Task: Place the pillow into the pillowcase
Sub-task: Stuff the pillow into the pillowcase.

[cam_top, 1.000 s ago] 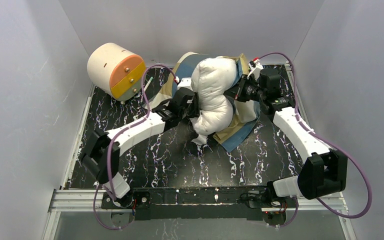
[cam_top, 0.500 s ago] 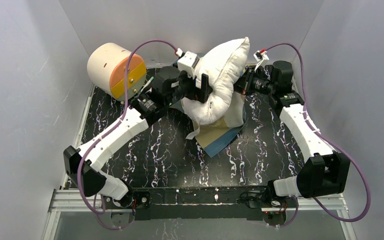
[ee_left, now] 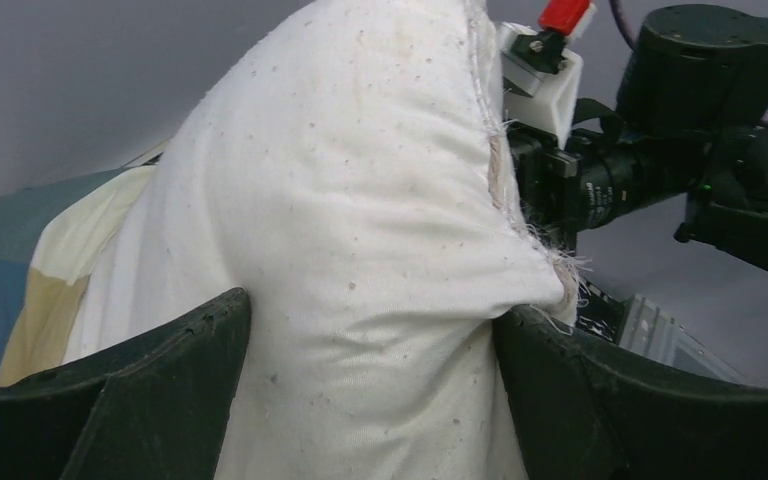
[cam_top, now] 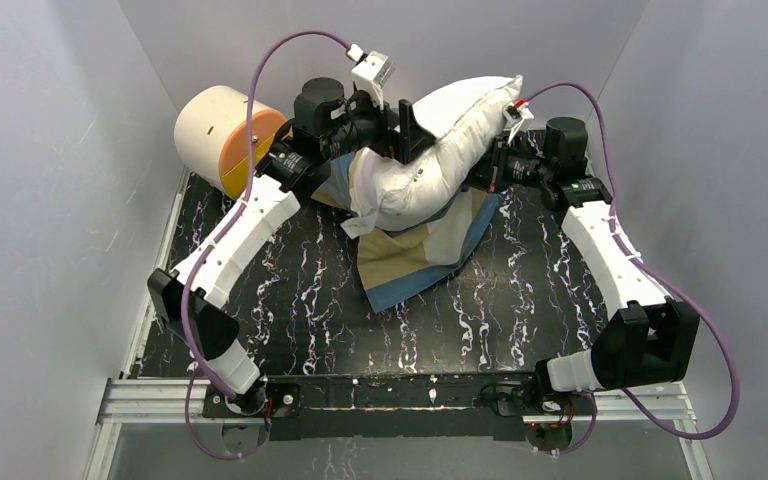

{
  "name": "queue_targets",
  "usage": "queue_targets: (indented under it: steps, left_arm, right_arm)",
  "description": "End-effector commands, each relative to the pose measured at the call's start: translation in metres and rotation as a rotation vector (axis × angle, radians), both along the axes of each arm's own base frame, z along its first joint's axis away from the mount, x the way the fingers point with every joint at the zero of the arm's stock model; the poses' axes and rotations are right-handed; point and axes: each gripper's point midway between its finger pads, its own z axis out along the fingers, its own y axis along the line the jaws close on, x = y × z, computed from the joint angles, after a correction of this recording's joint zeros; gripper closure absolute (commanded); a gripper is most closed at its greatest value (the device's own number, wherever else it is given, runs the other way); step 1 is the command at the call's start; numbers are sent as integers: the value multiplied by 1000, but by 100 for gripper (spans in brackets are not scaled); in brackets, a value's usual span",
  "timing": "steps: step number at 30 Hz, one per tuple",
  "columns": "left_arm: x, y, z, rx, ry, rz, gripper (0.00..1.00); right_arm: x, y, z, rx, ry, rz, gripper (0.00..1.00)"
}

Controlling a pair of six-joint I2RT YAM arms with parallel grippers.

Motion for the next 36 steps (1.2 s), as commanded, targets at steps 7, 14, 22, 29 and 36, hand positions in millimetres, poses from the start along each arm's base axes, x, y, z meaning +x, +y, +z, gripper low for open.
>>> queue_targets:
  steps: [7, 14, 22, 29, 36]
  left_arm:
    - [-36, -27, 47, -187, 101, -236, 15]
    - [-17, -52, 22, -164, 150, -243, 15]
    - [-10, -112, -96, 117, 198, -194, 32]
    - [-22, -72, -345, 456, 480, 121, 86]
    - [-37, -44, -435, 708, 515, 276, 84]
  right_arm:
    - [-28, -6, 23, -8, -104, 169, 99]
    - [-55, -6, 29, 32, -143, 358, 99]
    - [-13, -29, 16, -70, -33, 35, 99]
    - [9, -58, 21, 104, 13, -391, 99]
    - [0, -46, 67, 201, -129, -301, 99]
